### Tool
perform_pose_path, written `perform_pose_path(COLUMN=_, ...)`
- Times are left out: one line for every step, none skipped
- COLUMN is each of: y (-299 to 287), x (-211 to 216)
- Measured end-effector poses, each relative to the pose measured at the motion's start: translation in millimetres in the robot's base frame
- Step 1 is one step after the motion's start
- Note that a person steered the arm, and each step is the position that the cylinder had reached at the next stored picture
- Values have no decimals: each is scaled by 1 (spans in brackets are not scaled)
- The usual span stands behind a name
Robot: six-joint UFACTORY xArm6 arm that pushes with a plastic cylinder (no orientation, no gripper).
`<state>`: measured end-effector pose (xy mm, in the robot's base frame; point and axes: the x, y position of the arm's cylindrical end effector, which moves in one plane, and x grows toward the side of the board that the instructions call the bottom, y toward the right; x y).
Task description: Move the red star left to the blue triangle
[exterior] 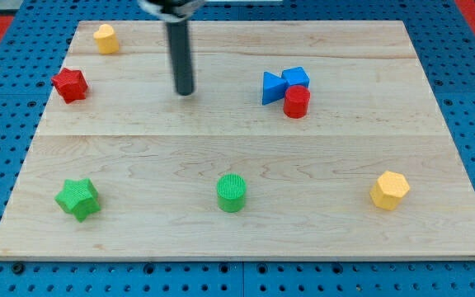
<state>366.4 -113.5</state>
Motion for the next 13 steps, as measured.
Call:
perform_pose_path(y=-44, x=64)
perform_pose_path(y=-164, x=54)
perform_pose_path(y=-190, x=36)
perform_pose_path(y=-191, x=3)
perform_pose_path(y=-156, x=-19)
perform_pose_path(y=-97, x=-22)
perform_pose_path(y=-46, x=-22)
perform_pose_path(y=-14, x=-22)
perform_pose_path(y=13, x=-22)
perform_pose_path(y=-8, x=-31)
perform_pose_path(y=10, x=-41)
perform_pose_path(y=45, x=-38)
perform_pose_path(y=91, x=6)
